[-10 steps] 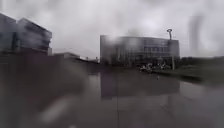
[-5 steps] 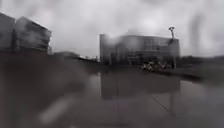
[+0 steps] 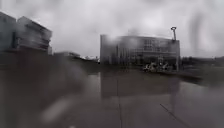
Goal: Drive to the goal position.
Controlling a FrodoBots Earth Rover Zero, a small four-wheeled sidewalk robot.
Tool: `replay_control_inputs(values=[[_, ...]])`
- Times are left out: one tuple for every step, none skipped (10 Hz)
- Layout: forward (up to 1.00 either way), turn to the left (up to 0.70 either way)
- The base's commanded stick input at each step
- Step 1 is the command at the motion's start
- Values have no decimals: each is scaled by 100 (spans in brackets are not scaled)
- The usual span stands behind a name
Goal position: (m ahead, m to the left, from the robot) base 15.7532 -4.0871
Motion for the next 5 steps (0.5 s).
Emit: replay_control_inputs(values=[[70,0],[70,0],[70,0],[70,0],[70,0]])
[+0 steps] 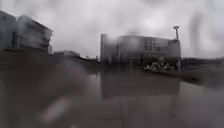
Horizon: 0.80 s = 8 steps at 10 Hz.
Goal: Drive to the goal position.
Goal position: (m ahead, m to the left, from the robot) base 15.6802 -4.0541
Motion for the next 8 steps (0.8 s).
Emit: replay_control_inputs(values=[[70,0],[70,0],[70,0],[70,0],[70,0],[70,0],[70,0],[70,0]])
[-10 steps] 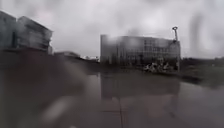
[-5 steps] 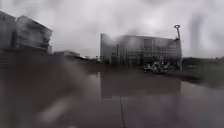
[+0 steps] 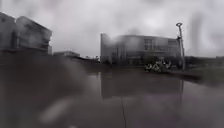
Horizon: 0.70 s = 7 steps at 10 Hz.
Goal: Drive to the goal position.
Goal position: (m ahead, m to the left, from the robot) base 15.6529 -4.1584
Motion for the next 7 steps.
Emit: replay_control_inputs(values=[[70,0],[70,0],[70,0],[70,0],[70,0],[70,0],[70,0]])
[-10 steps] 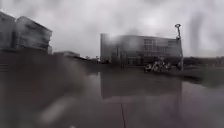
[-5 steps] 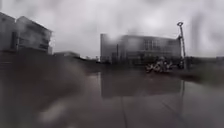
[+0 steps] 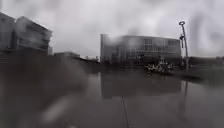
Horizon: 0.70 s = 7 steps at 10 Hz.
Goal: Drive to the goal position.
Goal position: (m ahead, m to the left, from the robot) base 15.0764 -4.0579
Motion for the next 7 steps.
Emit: replay_control_inputs(values=[[70,0],[70,0],[70,0],[70,0],[70,0],[70,0],[70,0]])
